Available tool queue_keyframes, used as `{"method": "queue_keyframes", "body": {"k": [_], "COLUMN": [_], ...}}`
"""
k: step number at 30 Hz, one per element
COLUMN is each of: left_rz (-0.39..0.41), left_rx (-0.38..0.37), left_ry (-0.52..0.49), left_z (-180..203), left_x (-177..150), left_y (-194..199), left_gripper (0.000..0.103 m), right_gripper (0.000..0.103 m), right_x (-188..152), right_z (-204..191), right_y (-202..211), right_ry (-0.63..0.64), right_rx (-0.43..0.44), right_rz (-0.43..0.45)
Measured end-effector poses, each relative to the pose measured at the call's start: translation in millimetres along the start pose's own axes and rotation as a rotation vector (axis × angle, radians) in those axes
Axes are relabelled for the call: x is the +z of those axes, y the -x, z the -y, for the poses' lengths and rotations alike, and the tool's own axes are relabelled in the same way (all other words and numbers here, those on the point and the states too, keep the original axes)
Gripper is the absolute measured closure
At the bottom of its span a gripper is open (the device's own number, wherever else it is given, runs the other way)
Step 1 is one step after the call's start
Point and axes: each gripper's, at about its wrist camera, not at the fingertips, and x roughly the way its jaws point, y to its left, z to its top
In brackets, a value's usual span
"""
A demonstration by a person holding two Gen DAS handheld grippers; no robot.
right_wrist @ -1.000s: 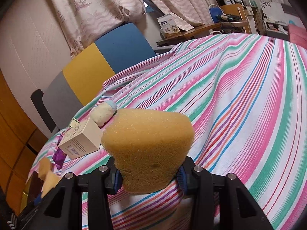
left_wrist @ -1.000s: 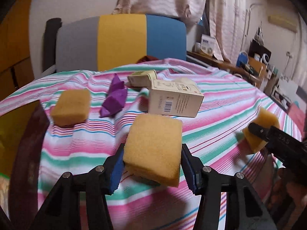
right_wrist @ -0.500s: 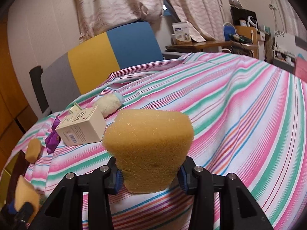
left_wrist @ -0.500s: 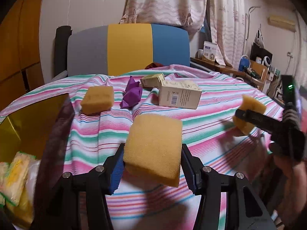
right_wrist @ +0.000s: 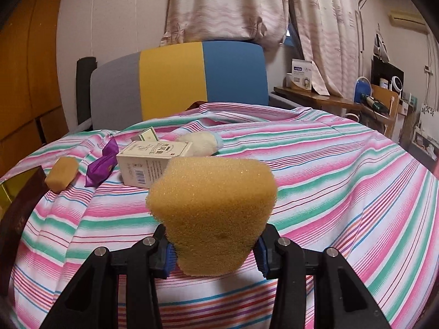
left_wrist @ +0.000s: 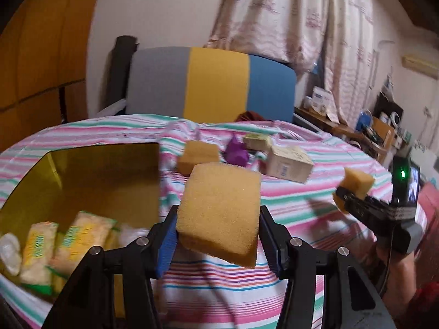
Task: Organize objects
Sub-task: 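Carry both sponges over the gold tin and open both grippers to drop them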
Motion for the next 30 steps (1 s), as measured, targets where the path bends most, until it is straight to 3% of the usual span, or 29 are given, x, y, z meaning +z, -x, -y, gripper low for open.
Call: {"method": "queue_keyframes", "body": {"k": [7, 15, 22, 30], "left_rz": [-0.002, -0.025, -0.046, -0.062], "left_rx": [0.084, 0.227, 0.335, 0.414], "left_ry": [0.094, 0.205, 0.246, 0.288], "left_z": [-53.7, -129.9, -184.5, -220.3], "left_x": [9.6, 12.2, 7.7, 0.1], "left_y": [10.2, 15.3, 21.5, 22.4], "left_gripper": [0.047, 0.047, 0.047, 0.047], "right_gripper": [0.059, 0.059, 0.059, 0.059], "right_x": [-3.6, -11.4, -8.5, 18.9], "right_z": [7.6, -25.2, -65.4, -135.9], "right_y": [2.3, 13.8, 35.1, 80.1], "right_ry": [-0.053, 0.029, -0.035, 0.037], "right_rx": [-0.026, 0.017, 0.155, 0.375], "right_rz": [-0.023, -0.040, -0.035, 0.053]}}
